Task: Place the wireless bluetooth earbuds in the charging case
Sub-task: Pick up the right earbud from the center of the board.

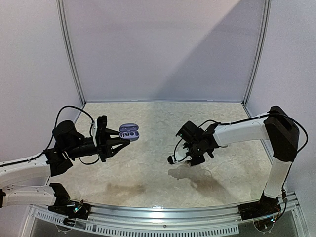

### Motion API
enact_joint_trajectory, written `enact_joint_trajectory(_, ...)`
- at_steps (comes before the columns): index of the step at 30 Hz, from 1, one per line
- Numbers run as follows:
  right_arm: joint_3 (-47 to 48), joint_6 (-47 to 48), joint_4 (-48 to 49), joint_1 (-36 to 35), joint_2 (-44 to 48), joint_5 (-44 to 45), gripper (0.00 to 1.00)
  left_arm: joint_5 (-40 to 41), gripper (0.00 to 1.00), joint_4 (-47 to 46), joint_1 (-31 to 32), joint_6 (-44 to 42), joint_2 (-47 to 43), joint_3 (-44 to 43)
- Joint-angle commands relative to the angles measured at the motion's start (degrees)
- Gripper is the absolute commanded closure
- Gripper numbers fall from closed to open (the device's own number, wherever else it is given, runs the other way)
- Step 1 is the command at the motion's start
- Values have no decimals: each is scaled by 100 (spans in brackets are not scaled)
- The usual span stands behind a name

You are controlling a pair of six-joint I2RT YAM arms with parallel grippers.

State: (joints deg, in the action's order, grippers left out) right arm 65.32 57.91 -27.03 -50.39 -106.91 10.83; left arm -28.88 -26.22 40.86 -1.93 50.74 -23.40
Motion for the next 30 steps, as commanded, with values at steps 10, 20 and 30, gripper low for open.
enact_joint_trajectory(10,192,124,111,176,-162,238,90,23,100,-6,-78,-9,7,-27)
enact_joint_trajectory(20,507,47,-250,224,-148,178,100,-15,100,-41,-83,12,33,-32)
enact_joint_trajectory(30,2136,-2011,-1976,227,682,-1305,100,-87,100,-68,-96,-60,44,-6)
